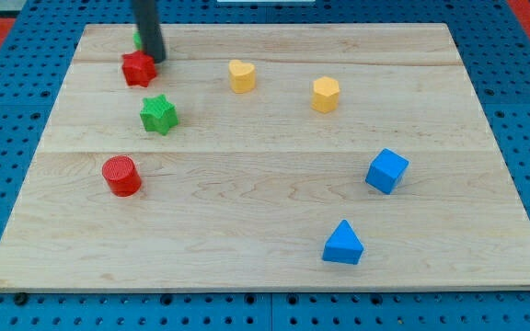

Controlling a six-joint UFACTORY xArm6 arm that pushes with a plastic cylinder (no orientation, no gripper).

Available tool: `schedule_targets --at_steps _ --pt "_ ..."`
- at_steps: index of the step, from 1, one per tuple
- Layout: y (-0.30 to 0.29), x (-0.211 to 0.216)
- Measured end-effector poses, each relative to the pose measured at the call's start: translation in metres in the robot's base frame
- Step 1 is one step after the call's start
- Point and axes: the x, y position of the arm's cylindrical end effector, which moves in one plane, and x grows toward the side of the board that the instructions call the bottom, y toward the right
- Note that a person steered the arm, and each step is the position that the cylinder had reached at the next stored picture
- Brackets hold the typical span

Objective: Slightly push the green circle towards right

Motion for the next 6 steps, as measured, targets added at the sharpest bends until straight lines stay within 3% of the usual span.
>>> schedule_targets --at_steps 2,3,5,6 --pt "-0.037 0.0" --pt "-0.062 -0.021" --pt "0.005 -0.033" --pt "0.003 -0.028"
